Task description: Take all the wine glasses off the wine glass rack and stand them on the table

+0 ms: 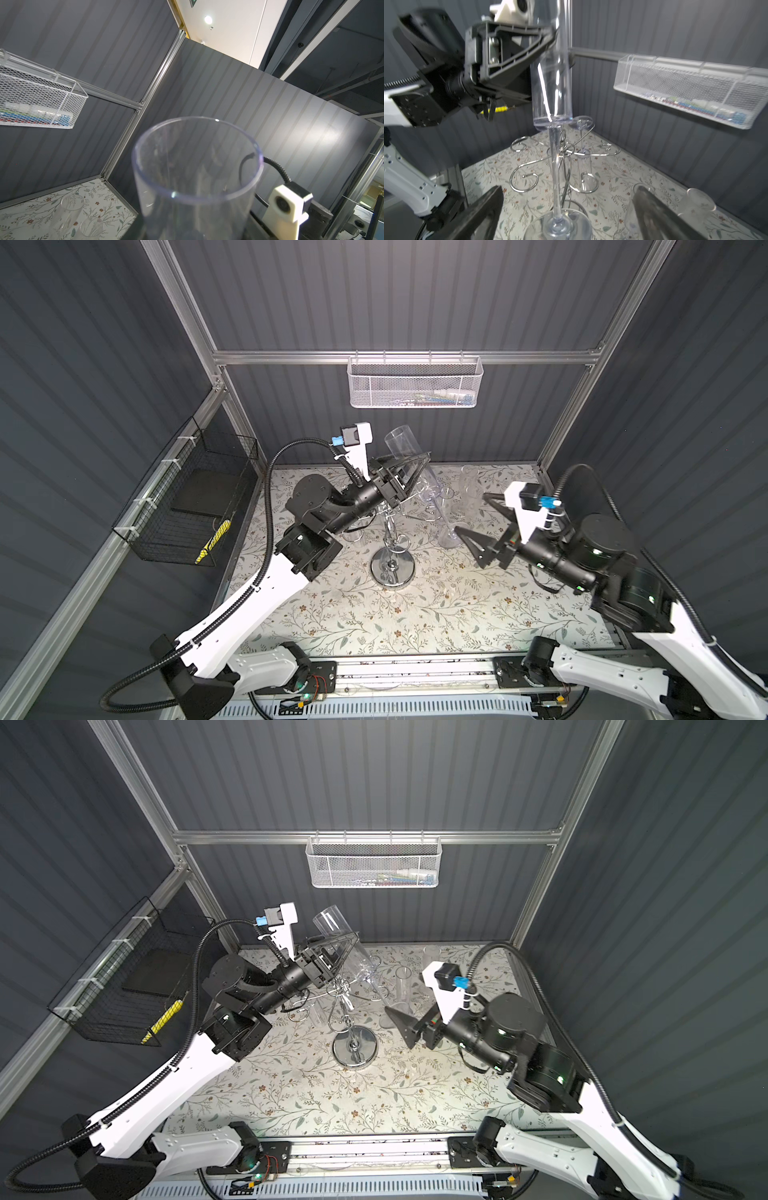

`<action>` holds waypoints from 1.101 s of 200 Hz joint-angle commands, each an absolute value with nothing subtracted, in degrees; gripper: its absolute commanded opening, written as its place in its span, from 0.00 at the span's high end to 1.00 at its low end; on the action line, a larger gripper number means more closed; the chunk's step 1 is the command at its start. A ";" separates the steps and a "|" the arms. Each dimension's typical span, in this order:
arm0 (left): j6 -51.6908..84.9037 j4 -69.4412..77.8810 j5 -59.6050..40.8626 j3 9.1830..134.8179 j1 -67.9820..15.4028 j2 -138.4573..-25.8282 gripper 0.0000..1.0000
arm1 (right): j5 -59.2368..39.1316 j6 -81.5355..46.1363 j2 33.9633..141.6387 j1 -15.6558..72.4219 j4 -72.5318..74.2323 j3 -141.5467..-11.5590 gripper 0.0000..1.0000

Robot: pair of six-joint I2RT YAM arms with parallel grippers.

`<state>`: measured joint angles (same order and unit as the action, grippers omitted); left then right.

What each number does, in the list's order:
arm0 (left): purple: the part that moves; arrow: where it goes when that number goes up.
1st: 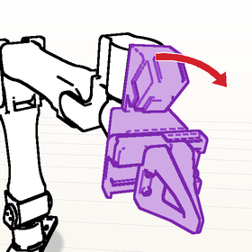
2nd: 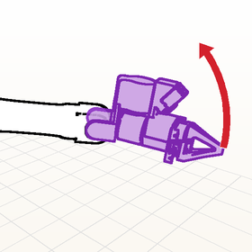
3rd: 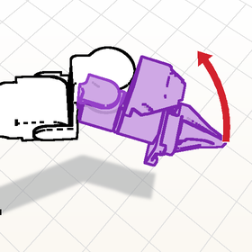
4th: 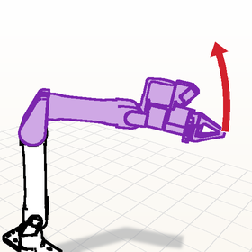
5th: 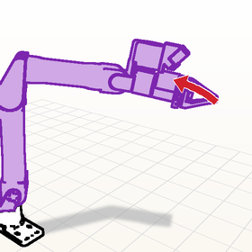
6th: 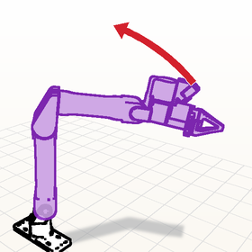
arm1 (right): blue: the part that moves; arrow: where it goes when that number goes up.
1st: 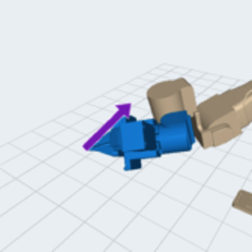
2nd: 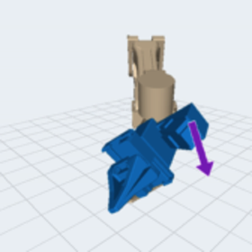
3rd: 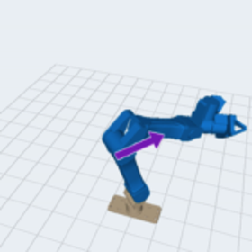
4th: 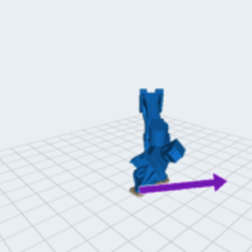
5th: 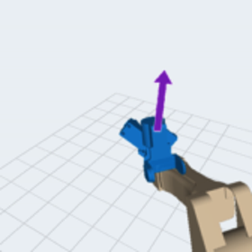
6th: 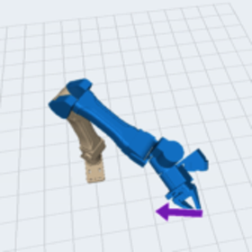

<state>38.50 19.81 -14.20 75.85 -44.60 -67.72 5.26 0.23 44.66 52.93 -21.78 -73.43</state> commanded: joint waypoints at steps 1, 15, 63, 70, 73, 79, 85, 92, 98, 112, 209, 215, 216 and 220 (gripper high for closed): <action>33.49 19.42 -11.94 78.21 -44.82 -64.75 0.61 | 11.23 -0.30 39.82 53.16 -15.65 -72.22 0.01; 29.63 16.71 -11.22 79.75 -44.84 -63.91 0.61 | 12.75 -0.18 37.32 53.09 -15.66 -70.76 0.01; 16.04 7.12 -4.28 85.47 -44.82 -60.11 0.61 | 15.17 -2.93 31.89 53.11 -16.05 -65.57 0.01; 14.38 6.47 -3.34 85.82 -44.83 -59.48 0.61 | 15.31 -3.22 31.64 53.15 -16.16 -65.13 0.01; 13.81 6.11 -2.89 86.05 -44.82 -59.38 0.61 | 15.36 -3.37 31.58 53.17 -16.12 -65.06 0.01; 12.08 5.09 -2.21 86.72 -44.82 -59.16 0.61 | 15.41 -3.46 31.50 53.17 -16.13 -64.80 0.01; 10.61 3.81 -1.67 87.60 -44.84 -59.06 0.61 | 15.42 -3.67 31.51 53.16 -16.08 -64.62 0.01; 8.93 2.15 -1.04 88.76 -44.84 -59.14 0.61 | 15.41 -3.77 31.62 53.15 -16.16 -64.47 0.01; 7.41 0.61 -0.58 89.87 -44.82 -59.39 0.61 | 15.29 -3.71 31.76 53.15 -16.15 -64.38 0.01; 4.32 -2.40 1.06 92.13 -44.81 -59.98 0.61 | 15.07 -3.78 32.22 53.17 -16.30 -64.51 0.01; -12.21 -10.70 14.99 105.98 -43.26 -70.63 0.56 | 14.25 -3.57 34.74 53.09 -17.85 -64.97 0.01; -12.55 -10.87 14.74 106.70 -42.14 -71.34 0.56 | 14.26 -3.58 34.82 53.10 -17.87 -64.87 0.01; -12.60 -10.93 14.71 106.83 -41.85 -71.44 0.56 | 14.25 -3.59 34.86 53.14 -17.85 -64.87 0.01; -12.50 -11.13 14.16 107.29 -40.73 -71.89 0.56 | 14.29 -3.60 34.85 53.10 -17.92 -64.78 0.01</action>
